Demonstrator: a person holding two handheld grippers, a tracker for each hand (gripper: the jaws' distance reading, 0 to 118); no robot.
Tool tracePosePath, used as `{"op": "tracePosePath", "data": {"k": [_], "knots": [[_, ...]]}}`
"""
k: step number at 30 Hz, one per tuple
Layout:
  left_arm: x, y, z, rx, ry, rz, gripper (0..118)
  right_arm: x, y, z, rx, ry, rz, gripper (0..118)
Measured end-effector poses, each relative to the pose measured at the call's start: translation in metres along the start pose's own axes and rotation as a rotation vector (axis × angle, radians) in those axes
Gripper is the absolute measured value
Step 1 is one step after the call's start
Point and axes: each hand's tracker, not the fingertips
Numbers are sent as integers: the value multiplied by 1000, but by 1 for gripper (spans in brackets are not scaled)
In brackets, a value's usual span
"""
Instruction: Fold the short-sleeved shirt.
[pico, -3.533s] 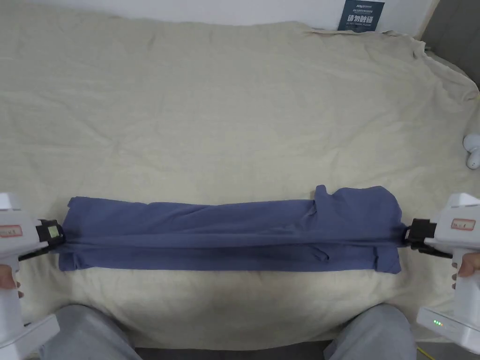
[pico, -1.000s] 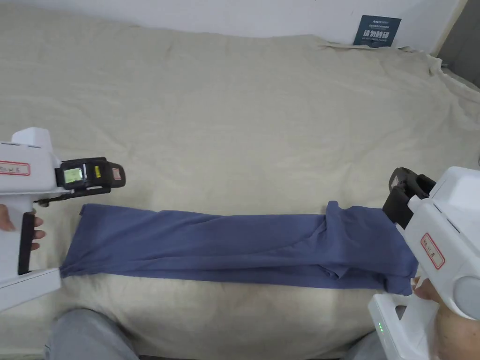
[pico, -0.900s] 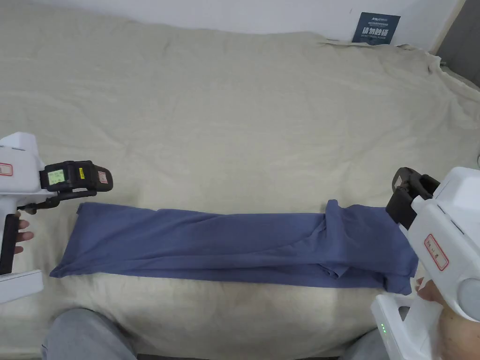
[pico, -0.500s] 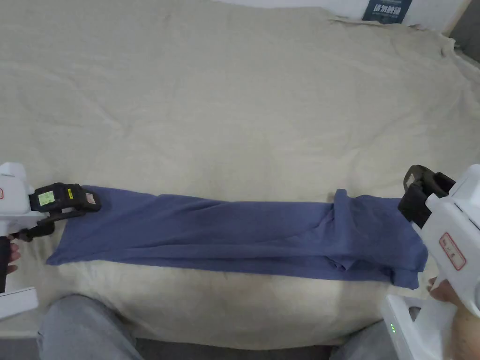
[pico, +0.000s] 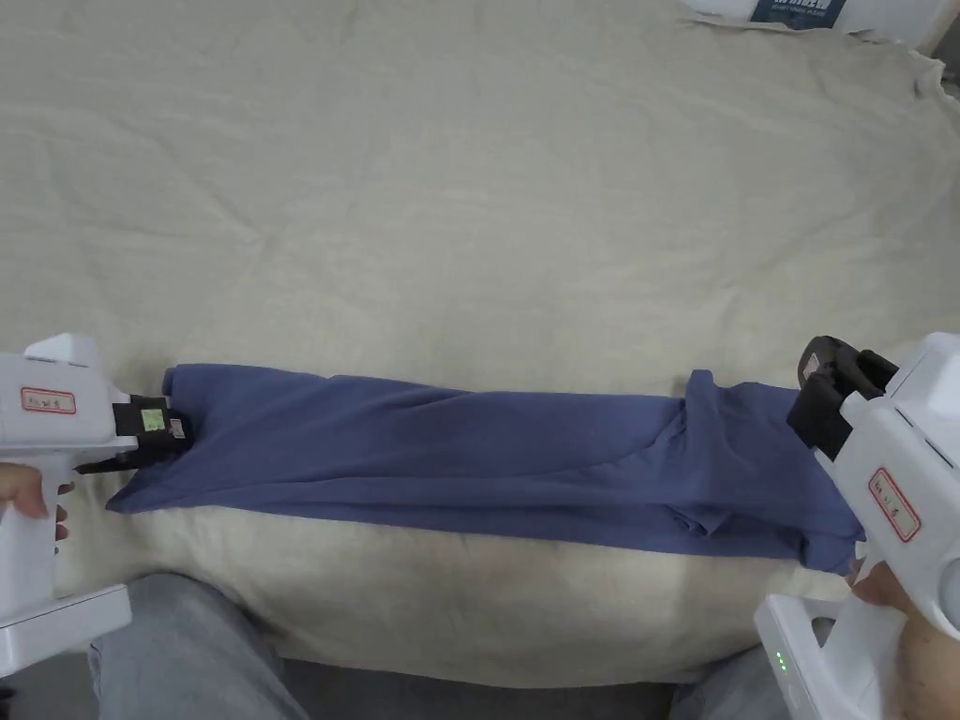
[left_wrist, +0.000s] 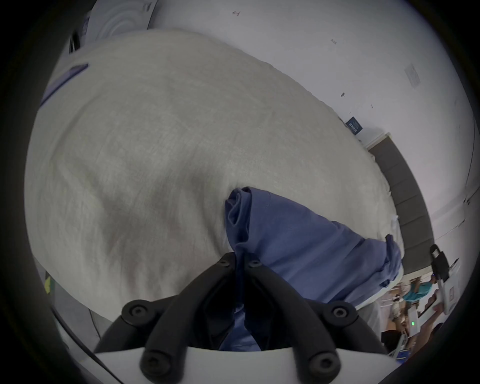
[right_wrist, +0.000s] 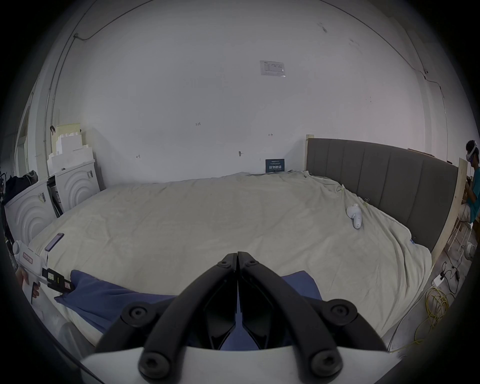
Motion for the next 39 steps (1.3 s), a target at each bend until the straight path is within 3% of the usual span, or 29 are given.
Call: {"op": "tracePosePath", "data": {"k": [14, 22, 29, 39], "knots": [[41, 25, 85, 190, -74, -11, 0, 15, 4, 8, 21, 3, -33, 0], [131, 15, 106, 206, -199, -237, 0, 19, 8, 15, 44, 1, -45, 0], [227, -11, 58, 101, -313, -421, 0, 25, 6, 24, 47, -10, -61, 0], [314, -68, -67, -64, -179, -522, 0, 49, -1, 36, 32, -69, -82, 0]]}}
